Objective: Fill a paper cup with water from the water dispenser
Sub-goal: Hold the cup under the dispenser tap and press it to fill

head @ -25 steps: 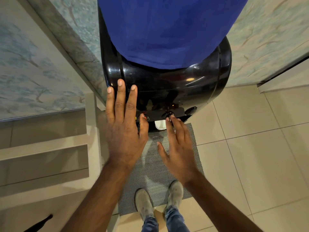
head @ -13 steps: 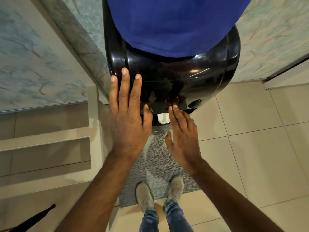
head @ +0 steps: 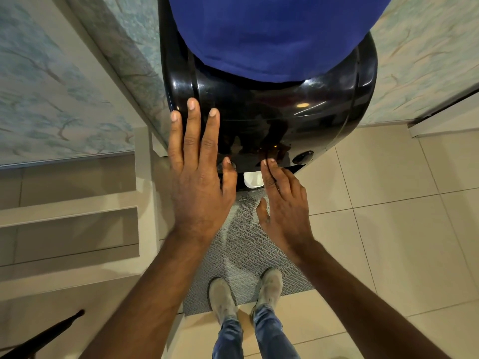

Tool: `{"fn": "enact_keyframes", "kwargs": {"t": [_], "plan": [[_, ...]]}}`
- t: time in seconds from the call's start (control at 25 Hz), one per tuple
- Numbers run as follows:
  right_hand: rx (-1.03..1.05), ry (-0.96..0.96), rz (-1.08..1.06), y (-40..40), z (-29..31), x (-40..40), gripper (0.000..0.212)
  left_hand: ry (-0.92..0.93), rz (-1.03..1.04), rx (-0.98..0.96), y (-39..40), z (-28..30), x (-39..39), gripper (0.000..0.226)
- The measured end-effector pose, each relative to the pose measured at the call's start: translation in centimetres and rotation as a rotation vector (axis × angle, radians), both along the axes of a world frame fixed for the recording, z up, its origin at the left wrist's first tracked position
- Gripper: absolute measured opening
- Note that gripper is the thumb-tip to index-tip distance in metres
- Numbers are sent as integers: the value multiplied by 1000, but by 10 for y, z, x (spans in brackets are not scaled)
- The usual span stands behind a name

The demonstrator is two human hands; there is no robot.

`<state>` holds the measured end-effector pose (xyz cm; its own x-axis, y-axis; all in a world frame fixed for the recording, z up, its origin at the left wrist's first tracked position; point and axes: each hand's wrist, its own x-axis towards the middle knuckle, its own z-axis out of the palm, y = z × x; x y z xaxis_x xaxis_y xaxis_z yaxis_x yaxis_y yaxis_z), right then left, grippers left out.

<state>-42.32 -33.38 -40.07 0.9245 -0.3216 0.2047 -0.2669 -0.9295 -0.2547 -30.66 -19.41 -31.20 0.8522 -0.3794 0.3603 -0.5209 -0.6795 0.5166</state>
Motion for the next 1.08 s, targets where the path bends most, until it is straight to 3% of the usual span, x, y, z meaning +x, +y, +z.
{"fn": "enact_keyframes", "kwargs": {"t": [1.08], "plan": [[19,5,7,0,1,-1,88,-15,2,5,-1,-1,-1,74]]}}
